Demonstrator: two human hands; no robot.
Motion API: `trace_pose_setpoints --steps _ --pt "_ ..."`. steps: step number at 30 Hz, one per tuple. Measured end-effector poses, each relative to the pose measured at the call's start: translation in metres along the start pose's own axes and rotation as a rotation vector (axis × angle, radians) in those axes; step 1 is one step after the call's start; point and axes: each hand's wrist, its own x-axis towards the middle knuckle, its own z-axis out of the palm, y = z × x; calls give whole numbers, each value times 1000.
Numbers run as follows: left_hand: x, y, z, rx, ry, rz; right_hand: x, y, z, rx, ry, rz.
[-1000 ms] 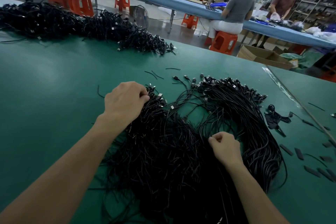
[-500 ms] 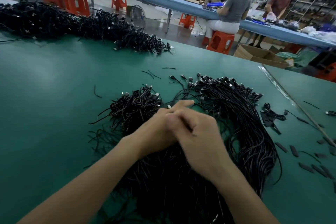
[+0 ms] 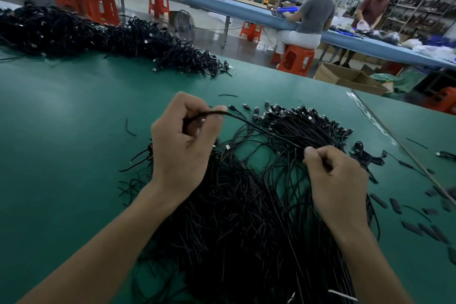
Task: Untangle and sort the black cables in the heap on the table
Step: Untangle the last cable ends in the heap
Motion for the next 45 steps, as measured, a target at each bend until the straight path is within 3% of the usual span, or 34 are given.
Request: trace_pose_setpoints --steps 3,5,7,9,12,16,22,25,27,31,34,36,38,40,45 --pt "3 10 -7 163 -161 124 9 26 -4 -306 -178 103" --pt "5 13 -10 403 -414 114 12 31 -5 -460 -444 189" --pt "1 11 -8 691 -682 32 11 24 -3 -625 -640 150" --pt "-7 4 -4 848 -820 -73 5 12 3 -516 -677 -6" --pt "-19 -4 4 923 -924 -139 -6 -12 12 17 -665 -69" --pt "-25 -9 5 700 -959 -264 -16 -22 26 165 -597 -97" --pt "-16 -5 -17 -34 -1000 -906 -10 -12 32 292 -340 25" --pt "-15 1 -21 -329 -1080 -992 -11 -18 38 356 -344 41" --pt "-13 6 -18 -561 -997 -961 -14 -27 41 428 -433 31" --pt "-12 5 -7 -899 -575 -931 -25 -40 42 381 -693 -28" --pt "-17 -4 1 -863 -325 -868 -34 -45 38 274 -814 -75" --pt "-25 -12 4 -585 -288 -723 -35 -48 33 204 -824 -109" --pt "-30 -16 4 -222 -369 -544 -32 -53 29 171 -750 -161" --pt "-35 -15 2 -25 -559 -456 -25 -53 24 169 -615 -198" --pt "-39 1 -3 -225 -767 -814 -12 -45 21 258 -462 -197"
